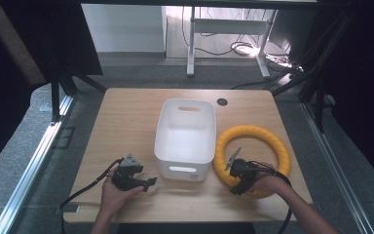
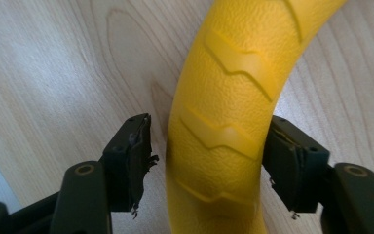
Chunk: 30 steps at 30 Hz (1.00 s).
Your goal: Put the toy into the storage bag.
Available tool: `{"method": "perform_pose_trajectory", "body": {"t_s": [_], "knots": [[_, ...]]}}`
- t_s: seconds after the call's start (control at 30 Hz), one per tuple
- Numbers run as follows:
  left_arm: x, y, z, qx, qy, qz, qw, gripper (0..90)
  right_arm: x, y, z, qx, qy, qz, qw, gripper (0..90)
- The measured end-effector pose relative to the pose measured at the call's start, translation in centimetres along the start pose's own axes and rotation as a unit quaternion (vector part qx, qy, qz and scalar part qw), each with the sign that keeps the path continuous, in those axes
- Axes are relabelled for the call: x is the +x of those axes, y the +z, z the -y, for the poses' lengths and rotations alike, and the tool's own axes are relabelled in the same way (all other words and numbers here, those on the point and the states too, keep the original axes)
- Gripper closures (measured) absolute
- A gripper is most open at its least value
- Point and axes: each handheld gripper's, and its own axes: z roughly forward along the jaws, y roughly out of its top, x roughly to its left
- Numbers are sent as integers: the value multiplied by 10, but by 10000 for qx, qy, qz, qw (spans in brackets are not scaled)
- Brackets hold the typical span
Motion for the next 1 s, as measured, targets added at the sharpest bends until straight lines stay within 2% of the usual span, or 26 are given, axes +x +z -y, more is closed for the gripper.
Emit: {"method": "perform_pose_trajectory", "body": {"t_s": [0.17,0.2,0.27,0.43,0.5,0.53,0.57,0.6,0.63,0.67,0.7,0.77,0.8,0.87,0.97,1.0], "knots": [[0,0,0,-13,3,-13,10000,240,-1,4,-3,107,2,-12,9999,445],[0,0,0,0,2,-4,10000,240,-3,3,-5,152,22,-40,9999,483],[0,0,0,0,4,-1,10000,239,-5,3,-6,200,41,-125,9997,491],[0,-1,0,-15,3,-18,10000,240,-6,2,-7,253,126,-138,9995,503],[0,-1,0,-15,9,-26,10000,240,-9,1,-4,122,198,-248,9994,506],[1,-1,0,-10,13,-34,10000,240,-12,-1,0,-98,274,-392,9988,508],[1,-1,0,-10,13,-34,10000,240,-12,-1,0,-98,274,-392,9988,508],[1,0,0,-4,8,-38,10000,240,-15,-5,5,-322,369,-496,9976,509],[1,0,0,-1,7,-38,10000,240,-15,-5,5,-322,369,-496,9976,509],[1,0,0,16,11,-38,10000,240,-17,-8,7,-442,397,-535,9968,509],[0,0,0,17,7,-40,10000,240,-19,-14,10,-645,500,-634,9946,510],[0,0,0,17,5,-40,10000,240,-21,-16,11,-721,514,-673,9938,510],[0,0,0,1,0,-41,10000,239,-23,-22,15,-893,573,-756,9915,511],[1,-1,-1,-7,-1,-57,10000,239,-27,-28,17,-1082,601,-818,9889,511],[1,-2,-1,-26,-4,-70,10000,240,-31,-35,21,-1305,691,-924,9847,511],[1,-2,-1,-26,-4,-70,10000,239,-31,-35,21,-1305,691,-924,9847,511]]}}
